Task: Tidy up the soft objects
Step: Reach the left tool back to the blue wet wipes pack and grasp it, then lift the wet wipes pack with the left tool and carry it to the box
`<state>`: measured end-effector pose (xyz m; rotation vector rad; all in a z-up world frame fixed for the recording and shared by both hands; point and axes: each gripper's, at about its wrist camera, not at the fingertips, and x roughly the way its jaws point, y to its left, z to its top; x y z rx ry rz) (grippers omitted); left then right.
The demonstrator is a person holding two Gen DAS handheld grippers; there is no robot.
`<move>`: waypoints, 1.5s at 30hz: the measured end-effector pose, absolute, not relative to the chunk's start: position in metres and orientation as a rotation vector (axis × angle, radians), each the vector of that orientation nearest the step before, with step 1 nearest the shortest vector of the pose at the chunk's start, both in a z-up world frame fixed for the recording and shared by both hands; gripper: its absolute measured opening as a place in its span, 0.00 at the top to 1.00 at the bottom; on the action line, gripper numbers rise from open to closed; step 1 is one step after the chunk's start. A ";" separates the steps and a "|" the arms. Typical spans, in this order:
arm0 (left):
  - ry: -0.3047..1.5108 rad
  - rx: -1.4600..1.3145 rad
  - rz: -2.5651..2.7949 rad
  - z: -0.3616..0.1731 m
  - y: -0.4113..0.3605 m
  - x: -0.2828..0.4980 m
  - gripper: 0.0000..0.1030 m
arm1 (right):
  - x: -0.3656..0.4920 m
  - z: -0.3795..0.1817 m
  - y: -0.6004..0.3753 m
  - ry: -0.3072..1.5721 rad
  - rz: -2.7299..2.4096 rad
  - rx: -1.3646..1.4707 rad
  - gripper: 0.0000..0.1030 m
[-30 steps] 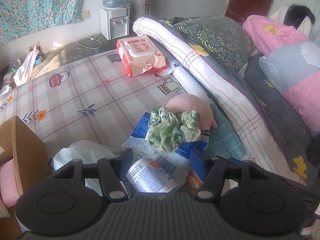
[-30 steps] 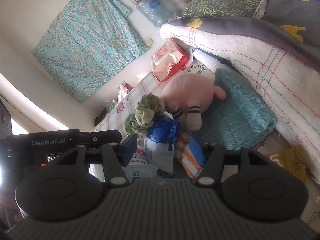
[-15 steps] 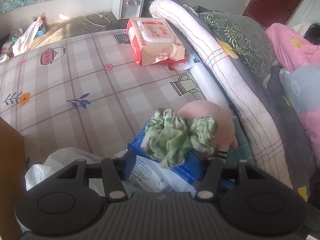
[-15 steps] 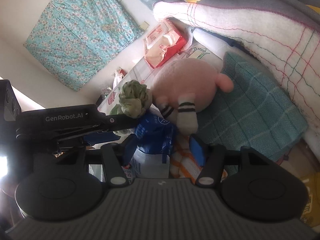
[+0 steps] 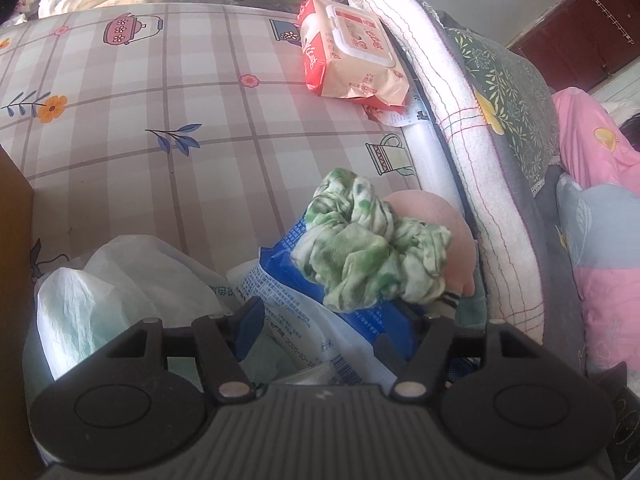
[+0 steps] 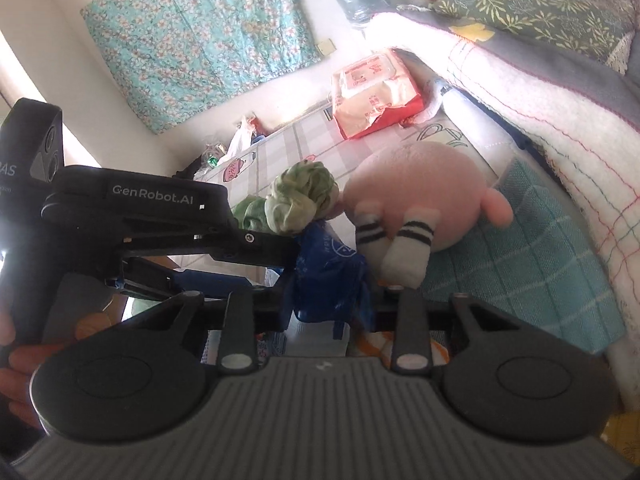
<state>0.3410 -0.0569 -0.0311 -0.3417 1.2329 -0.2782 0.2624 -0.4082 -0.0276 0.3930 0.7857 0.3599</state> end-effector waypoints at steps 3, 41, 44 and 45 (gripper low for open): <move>1.219 -0.374 -0.294 -0.020 -0.053 0.336 0.35 | 0.254 -0.010 -0.405 0.740 0.372 0.290 0.75; 1.199 -0.406 -0.395 -0.001 -0.082 0.275 0.43 | 0.092 0.005 -0.370 0.413 0.357 -0.498 0.71; 1.199 -0.346 -0.402 -0.003 -0.084 0.268 0.46 | 0.089 0.013 -0.387 0.469 0.438 -0.346 0.64; 1.198 -0.334 -0.410 -0.004 -0.084 0.265 0.47 | 0.089 0.016 -0.395 0.487 0.461 -0.292 0.64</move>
